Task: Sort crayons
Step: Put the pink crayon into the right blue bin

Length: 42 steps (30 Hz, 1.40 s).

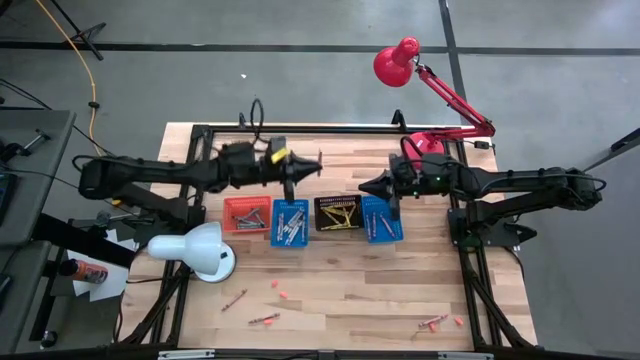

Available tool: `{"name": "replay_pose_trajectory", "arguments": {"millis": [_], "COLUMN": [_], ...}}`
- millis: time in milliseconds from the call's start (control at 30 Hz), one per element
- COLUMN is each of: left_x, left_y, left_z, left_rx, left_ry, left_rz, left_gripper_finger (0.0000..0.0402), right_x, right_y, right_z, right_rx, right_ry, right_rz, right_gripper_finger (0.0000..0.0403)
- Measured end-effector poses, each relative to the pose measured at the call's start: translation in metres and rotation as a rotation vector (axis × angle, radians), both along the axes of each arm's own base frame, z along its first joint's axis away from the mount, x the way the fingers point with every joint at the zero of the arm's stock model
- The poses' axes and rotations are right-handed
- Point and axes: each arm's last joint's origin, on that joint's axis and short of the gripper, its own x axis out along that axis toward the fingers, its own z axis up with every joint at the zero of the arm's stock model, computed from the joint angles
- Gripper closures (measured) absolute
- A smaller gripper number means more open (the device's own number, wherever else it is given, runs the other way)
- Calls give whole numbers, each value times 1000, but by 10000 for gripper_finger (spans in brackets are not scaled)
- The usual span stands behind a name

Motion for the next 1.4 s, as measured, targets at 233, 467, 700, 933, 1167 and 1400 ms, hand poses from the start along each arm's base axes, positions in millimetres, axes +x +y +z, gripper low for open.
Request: {"name": "replay_pose_trajectory", "arguments": {"millis": [233, 467, 700, 933, 1167, 1400], "left_x": [6, 7, 12, 79, 162, 200], "left_y": [-13, -15, -14, -9, -10, -15], "left_z": [-38, -40, -43, -58, -115, -159], "left_rx": [-81, -66, -39, 68, 47, -73], "left_ry": [-68, -59, -35, 60, 158, 194], "left_rz": [13, 12, 25, -3, -118, -133], "left_gripper_finger": [401, 401, 401, 401, 401, 392], "right_x": [1, 1, -11, -38, -55, -53], "right_y": [0, 0, 0, -3, -3, -4], "right_z": [4, 4, 23, 47, 58, 57], "right_rx": [-3, -3, -35, -84, -101, -100], "right_ry": [-36, -38, -171, -317, -384, -372], "right_rz": [3, 6, 12, -47, -108, -121], "right_gripper_finger": [403, 403, 403, 403, 403, 403]}}
